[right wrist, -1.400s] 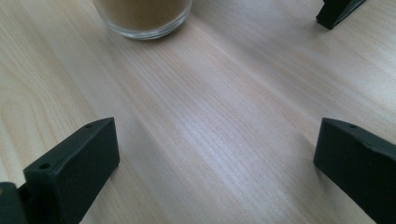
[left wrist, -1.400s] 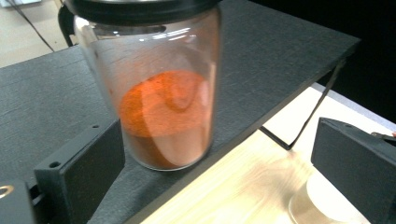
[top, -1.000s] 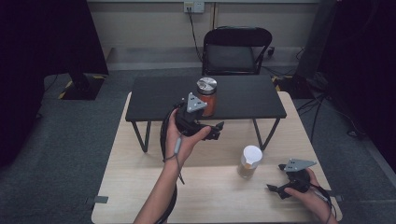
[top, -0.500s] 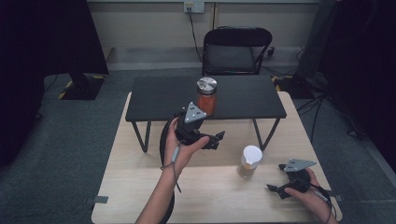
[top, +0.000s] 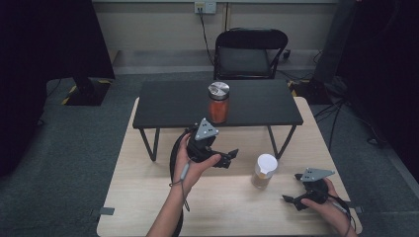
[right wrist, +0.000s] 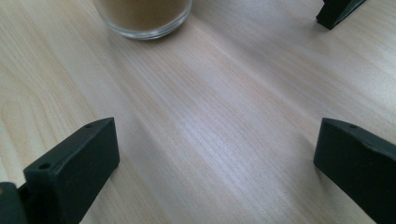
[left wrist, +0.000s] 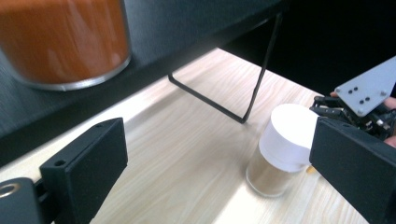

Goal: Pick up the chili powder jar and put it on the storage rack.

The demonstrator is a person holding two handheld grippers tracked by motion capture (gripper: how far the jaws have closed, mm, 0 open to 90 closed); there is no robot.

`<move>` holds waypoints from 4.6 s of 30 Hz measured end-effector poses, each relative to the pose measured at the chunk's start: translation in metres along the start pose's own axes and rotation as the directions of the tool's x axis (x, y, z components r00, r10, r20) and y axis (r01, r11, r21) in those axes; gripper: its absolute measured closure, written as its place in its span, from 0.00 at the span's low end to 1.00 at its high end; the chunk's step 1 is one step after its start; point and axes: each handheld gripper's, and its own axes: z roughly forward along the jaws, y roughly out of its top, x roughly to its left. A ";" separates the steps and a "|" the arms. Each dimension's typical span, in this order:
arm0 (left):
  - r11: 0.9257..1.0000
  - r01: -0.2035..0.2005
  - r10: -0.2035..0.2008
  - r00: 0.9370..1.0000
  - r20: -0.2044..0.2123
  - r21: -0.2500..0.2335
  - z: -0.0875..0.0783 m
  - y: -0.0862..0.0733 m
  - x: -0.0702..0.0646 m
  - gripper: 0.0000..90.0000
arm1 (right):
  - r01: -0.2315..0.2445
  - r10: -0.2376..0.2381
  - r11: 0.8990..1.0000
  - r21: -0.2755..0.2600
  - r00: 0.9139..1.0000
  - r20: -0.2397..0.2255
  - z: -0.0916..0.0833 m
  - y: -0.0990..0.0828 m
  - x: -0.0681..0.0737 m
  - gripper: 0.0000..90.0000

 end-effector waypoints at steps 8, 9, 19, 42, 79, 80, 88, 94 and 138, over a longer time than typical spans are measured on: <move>1.000 0.017 -0.017 1.000 0.011 0.014 0.006 -0.015 0.004 0.04 | 0.000 0.000 1.000 0.000 1.000 0.000 0.000 0.000 0.000 0.00; 1.000 0.017 -0.017 1.000 0.013 0.015 0.007 -0.017 0.004 0.04 | 0.000 0.000 1.000 0.000 1.000 0.000 0.000 0.000 0.000 0.00; 0.998 0.044 -0.044 0.999 0.014 0.050 0.017 -0.035 0.008 0.04 | 0.000 0.000 1.000 0.000 1.000 0.000 0.000 0.000 0.000 0.00; 0.989 0.111 -0.107 0.993 -0.040 0.096 0.028 -0.065 0.016 0.04 | 0.000 0.000 1.000 0.000 1.000 0.000 0.000 0.000 0.000 0.00; 0.976 0.152 -0.135 0.984 -0.114 0.155 0.026 -0.105 0.016 0.04 | 0.000 0.000 1.000 0.000 1.000 0.000 0.000 0.000 0.000 0.00; 0.975 0.153 -0.135 0.984 -0.116 0.159 0.026 -0.106 0.016 0.04 | 0.000 0.000 1.000 0.000 1.000 0.000 0.000 0.000 0.000 0.00; 0.972 0.163 -0.141 0.981 -0.130 0.171 0.024 -0.116 0.014 0.04 | 0.000 0.000 1.000 0.000 1.000 0.000 0.000 0.000 0.000 0.00; 0.969 0.161 -0.136 0.980 -0.144 0.186 0.023 -0.119 0.013 0.04 | 0.000 0.000 1.000 0.000 1.000 0.000 0.000 0.000 0.000 0.00; 0.952 0.104 -0.035 0.971 -0.236 0.287 0.015 -0.127 0.006 0.03 | 0.000 0.000 1.000 0.000 1.000 0.000 0.000 0.000 0.000 0.00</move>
